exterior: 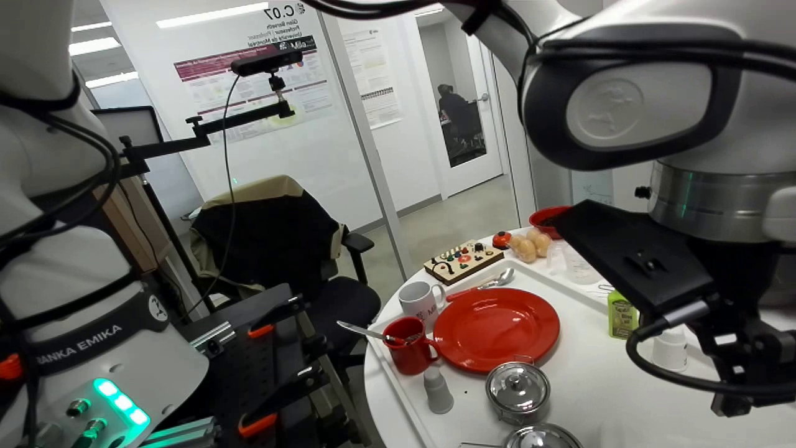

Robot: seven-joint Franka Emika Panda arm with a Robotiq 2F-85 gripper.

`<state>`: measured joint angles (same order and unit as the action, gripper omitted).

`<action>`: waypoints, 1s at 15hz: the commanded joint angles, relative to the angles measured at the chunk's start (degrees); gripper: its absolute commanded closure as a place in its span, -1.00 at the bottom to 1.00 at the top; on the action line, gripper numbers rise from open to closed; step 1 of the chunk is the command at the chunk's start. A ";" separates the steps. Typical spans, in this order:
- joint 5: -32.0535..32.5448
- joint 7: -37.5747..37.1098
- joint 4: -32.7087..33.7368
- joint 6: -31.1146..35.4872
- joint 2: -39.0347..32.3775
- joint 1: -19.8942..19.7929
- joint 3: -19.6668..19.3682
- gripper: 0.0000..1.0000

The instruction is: Use the white towel to wipe the pan

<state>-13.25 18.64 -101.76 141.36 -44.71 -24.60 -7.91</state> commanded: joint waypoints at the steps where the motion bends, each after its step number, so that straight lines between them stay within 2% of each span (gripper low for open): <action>1: 2.91 -3.15 5.74 1.66 -6.90 0.34 -0.04 -1.00; 6: 5.06 -6.87 11.75 0.73 -13.68 0.33 -1.22 -1.00; 11: 7.24 -10.44 16.43 -0.05 -17.25 0.40 -3.46 -1.00; 15: 8.02 -12.04 19.50 -1.07 -19.92 0.48 -3.38 -1.00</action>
<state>-6.75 9.29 -86.67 142.33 -61.43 -24.54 -11.09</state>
